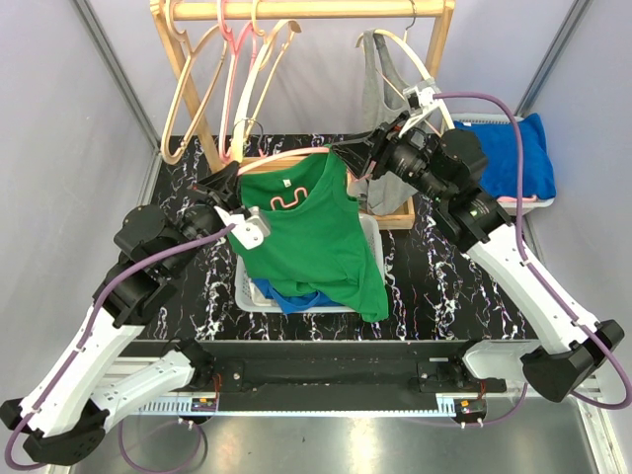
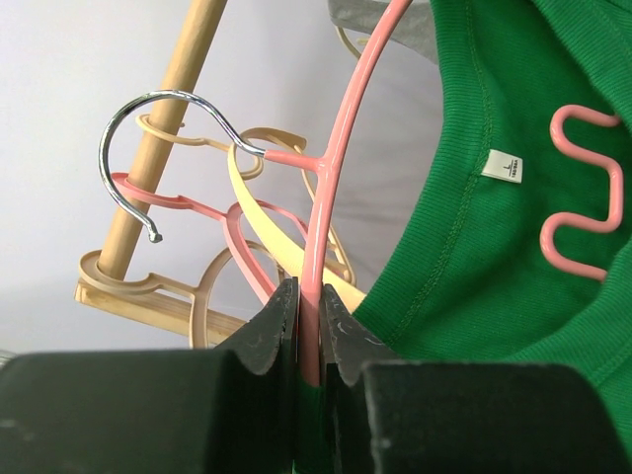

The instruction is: Remove the tank top from the hanger

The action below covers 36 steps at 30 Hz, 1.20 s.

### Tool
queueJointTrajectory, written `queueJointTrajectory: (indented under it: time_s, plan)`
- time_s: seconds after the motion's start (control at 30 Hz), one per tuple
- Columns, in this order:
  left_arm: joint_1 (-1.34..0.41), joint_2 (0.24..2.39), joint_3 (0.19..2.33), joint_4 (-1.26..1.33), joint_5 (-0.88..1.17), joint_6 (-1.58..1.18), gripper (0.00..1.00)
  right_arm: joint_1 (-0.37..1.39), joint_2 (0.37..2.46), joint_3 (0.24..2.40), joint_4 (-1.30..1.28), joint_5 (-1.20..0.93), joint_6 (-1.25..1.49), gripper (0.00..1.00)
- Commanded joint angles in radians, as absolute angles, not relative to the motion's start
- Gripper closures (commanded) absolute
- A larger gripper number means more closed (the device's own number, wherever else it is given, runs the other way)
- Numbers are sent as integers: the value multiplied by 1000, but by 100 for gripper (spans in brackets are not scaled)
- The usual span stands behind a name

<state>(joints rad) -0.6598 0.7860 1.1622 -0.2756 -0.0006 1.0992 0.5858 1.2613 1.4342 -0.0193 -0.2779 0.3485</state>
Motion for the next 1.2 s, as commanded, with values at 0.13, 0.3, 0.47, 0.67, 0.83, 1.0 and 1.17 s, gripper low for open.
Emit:
queueJointTrajectory:
  time_s: [0.13,0.3,0.47,0.67,0.83,1.0,1.17]
  plan:
    - [-664,755,1164,-143,-15,1104,100,592,1258,1420,6,-238,345,39]
    - [-664,755,1158,-143,-9,1106,100,592,1270,1416,31,-273,390,41]
    - [-664,758,1160,-141,-11,1109,100,601,1289,1402,51,-284,422,52]
    - [-664,758,1160,-141,-11,1111,100,618,1307,1408,52,-288,443,79]
    - [-664,755,1157,-141,-15,1118,100,618,1289,1401,48,-259,434,100]
    - [-664,739,1137,-138,-29,1132,100,617,1256,1390,-29,-155,370,100]
    - [-663,721,1132,-140,-46,1126,100,598,1198,1326,-101,-8,275,100]
